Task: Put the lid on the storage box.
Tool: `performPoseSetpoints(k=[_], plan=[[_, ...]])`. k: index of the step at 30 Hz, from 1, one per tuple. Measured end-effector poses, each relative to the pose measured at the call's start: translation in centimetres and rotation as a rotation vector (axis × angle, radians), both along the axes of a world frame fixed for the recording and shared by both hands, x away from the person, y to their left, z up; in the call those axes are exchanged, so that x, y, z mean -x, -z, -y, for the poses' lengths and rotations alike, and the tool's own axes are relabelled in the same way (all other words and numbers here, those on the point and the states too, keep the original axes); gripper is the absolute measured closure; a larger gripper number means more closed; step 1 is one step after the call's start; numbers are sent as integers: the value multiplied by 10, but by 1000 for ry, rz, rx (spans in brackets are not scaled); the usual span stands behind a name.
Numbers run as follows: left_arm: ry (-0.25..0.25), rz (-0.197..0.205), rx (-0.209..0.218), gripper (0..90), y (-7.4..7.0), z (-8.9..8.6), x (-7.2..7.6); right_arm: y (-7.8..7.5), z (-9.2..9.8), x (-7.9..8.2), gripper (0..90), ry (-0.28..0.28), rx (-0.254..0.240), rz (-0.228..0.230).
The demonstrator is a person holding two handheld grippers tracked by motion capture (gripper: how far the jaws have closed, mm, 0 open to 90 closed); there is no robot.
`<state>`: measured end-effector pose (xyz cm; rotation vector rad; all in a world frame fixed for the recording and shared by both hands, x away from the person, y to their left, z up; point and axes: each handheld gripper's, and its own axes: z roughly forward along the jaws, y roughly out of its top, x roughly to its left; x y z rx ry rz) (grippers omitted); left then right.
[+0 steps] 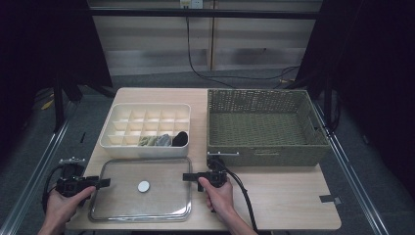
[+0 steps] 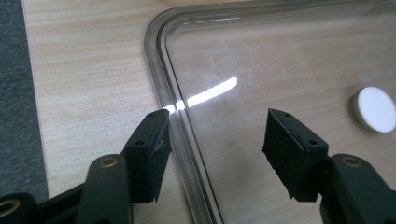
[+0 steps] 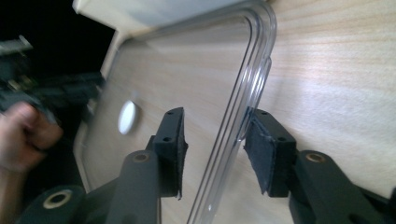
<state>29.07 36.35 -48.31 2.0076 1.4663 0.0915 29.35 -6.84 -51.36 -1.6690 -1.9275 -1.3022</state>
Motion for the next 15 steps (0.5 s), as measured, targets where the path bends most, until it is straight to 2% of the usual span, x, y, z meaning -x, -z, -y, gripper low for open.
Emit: performPoseSetpoints(k=[3, 6, 8, 9, 13, 15], plan=[[-8, 6, 4, 398, 0, 2, 0, 0, 1, -1, 643, -31, 16, 14], [2, 3, -14, 371, 0, 4, -1, 1, 2, -3, 659, -66, 23, 38], [4, 10, -6, 371, 0, 4, -1, 1, 2, -3, 659, -71, 24, 42], [4, 11, -3, 371, 1, 4, -1, 3, 1, -4, 636, -100, 6, 51], [-3, 13, 5, 371, 1, 5, -1, 4, -3, -5, 608, -148, -9, 66], [0, 17, 11, 370, 2, 4, -1, 4, -3, -6, 602, -152, -9, 81]])
